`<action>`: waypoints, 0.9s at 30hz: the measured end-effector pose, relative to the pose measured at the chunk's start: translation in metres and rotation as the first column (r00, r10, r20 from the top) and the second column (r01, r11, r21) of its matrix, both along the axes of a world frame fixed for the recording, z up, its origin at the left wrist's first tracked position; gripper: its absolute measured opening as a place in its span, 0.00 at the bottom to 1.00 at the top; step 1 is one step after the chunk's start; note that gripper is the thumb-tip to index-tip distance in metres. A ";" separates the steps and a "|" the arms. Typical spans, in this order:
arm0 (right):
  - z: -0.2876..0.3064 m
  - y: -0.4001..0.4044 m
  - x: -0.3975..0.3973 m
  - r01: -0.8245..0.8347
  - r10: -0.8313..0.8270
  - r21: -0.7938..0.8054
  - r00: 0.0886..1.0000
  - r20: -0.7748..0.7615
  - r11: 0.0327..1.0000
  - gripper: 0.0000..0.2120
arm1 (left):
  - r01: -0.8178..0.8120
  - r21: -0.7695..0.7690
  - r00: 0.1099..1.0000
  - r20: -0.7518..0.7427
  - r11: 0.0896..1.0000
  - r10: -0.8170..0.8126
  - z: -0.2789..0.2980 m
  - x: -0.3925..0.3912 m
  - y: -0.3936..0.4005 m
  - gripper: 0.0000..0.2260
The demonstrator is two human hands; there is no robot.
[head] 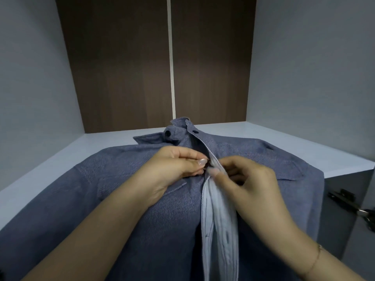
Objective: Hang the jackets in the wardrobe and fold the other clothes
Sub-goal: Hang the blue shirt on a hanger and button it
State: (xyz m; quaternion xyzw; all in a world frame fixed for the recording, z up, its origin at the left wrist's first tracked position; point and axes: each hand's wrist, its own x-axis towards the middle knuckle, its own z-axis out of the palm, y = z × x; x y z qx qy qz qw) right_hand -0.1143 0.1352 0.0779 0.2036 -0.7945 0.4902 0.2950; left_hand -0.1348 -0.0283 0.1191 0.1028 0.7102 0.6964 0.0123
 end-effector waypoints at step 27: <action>-0.002 -0.016 -0.003 0.083 -0.061 -0.379 0.996 0.070 0.922 0.08 | 0.044 0.084 0.997 0.067 0.996 -0.049 0.003 0.003 -0.009 0.03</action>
